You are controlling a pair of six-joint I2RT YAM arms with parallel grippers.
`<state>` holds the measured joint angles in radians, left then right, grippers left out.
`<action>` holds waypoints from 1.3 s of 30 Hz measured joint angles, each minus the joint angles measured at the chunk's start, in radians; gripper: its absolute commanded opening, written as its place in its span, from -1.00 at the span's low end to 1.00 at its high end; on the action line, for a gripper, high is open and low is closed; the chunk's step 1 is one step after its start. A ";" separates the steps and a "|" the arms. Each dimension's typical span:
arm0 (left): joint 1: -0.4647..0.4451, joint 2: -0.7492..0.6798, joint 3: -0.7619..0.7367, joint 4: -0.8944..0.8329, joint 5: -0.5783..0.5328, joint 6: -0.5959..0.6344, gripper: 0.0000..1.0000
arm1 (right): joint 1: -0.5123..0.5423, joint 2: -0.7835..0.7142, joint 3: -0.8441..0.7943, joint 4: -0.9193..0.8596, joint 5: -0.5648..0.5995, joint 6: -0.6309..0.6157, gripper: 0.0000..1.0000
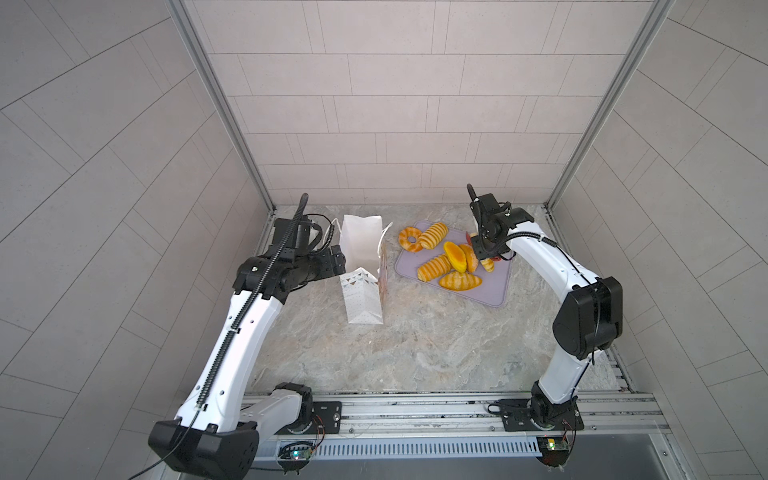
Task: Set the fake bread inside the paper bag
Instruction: 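Lower the tongs onto the spiral bread and pinch it with the right gripper, then lift the spiral bread with the tongs and carry it over the bag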
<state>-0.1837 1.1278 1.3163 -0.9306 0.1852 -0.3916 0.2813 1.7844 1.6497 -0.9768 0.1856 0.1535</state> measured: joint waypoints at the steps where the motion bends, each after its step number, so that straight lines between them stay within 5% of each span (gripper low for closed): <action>1: 0.000 -0.002 0.000 0.000 0.000 0.000 0.78 | 0.000 0.000 0.000 -0.002 0.002 0.003 -0.16; 12: 0.000 -0.006 0.000 0.007 0.001 -0.002 0.59 | 0.000 -0.048 -0.019 -0.013 0.032 0.016 -0.34; 25: 0.000 -0.009 -0.005 0.040 0.021 -0.019 0.38 | 0.000 -0.319 -0.072 0.011 0.040 0.008 -0.42; 39: -0.003 0.001 -0.050 0.089 0.064 -0.046 -0.13 | 0.000 -0.481 0.000 0.071 -0.191 0.082 -0.42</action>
<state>-0.1864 1.1286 1.2667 -0.8417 0.2493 -0.4374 0.2817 1.3029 1.6501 -0.9058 -0.0055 0.2359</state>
